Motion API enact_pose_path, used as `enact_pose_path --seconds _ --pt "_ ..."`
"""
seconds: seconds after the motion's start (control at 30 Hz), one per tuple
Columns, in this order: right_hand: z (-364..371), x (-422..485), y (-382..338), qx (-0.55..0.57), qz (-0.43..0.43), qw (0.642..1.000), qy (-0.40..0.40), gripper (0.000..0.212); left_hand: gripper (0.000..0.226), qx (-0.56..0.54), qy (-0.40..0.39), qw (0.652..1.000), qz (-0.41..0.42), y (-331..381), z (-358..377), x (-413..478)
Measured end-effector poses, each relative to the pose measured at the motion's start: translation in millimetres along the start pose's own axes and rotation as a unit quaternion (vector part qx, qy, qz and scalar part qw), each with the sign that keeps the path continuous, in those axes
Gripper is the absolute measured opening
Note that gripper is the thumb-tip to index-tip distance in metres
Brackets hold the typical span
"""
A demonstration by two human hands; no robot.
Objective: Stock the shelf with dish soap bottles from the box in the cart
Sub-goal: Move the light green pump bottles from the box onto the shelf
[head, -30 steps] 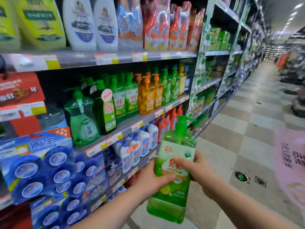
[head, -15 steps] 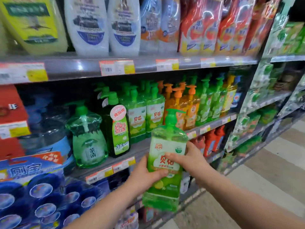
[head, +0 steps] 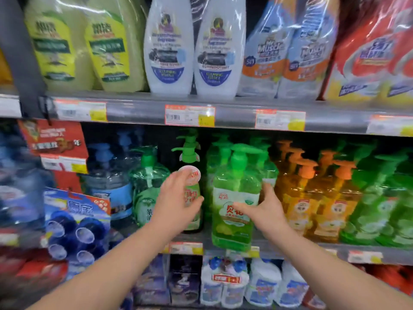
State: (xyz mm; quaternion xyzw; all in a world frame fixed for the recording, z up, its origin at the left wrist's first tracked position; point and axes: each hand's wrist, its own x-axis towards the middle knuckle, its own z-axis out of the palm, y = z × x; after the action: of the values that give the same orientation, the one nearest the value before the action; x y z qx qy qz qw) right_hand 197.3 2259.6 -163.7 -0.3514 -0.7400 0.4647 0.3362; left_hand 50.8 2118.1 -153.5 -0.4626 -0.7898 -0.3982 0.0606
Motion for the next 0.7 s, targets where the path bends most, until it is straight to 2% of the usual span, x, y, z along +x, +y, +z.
enact_pose_path --seconds 0.07,0.13,0.3,0.47,0.6,0.7 --pt "5 11 -2 -0.009 -0.004 1.000 -0.021 0.099 0.065 0.071 0.066 0.995 0.032 -5 -9 16" --pt "10 22 -1 -0.017 -0.009 0.999 -0.034 0.100 0.067 0.150 0.097 0.983 0.053 -13 -12 33" --pt "18 38 5 -0.016 -0.002 0.998 -0.057 0.095 0.096 0.250 0.030 0.967 0.049 -17 -16 64" --pt "24 39 17 -0.017 0.002 0.996 -0.085 0.091 0.102 0.223 -0.051 0.972 0.051 -27 -5 75" --pt "25 42 26 -0.057 -0.009 0.994 -0.098 0.100 0.098 0.198 -0.028 0.978 0.056 -33 -1 72" --pt "24 42 31 -0.152 -0.037 0.984 -0.089 0.102 0.097 0.186 -0.040 0.980 0.062 -36 -2 73"
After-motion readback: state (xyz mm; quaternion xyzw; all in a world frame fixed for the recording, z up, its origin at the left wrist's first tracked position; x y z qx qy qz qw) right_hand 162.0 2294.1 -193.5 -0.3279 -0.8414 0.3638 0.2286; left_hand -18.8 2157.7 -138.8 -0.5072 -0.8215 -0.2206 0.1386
